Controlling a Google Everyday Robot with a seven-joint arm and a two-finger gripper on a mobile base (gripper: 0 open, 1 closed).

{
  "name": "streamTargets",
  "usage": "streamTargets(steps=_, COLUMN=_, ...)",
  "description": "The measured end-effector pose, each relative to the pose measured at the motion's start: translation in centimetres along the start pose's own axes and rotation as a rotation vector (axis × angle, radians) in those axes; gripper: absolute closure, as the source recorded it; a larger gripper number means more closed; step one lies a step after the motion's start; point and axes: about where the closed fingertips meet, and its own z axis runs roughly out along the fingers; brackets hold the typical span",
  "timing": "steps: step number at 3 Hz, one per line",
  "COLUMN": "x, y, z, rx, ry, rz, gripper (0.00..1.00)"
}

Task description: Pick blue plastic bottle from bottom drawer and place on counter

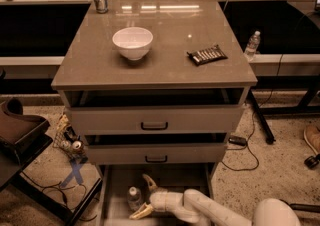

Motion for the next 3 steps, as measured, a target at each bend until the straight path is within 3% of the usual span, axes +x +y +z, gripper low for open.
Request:
streamTargets(steps=2, x=1.5, y=1.4, z=3.0, rx=-0.070, ry=0.013, rz=0.002, gripper=0.49)
streamTargets(steps=3, x=1.5, y=1.5, z=3.3, rx=-0.075, ry=0.012, rz=0.003, gripper=0.72)
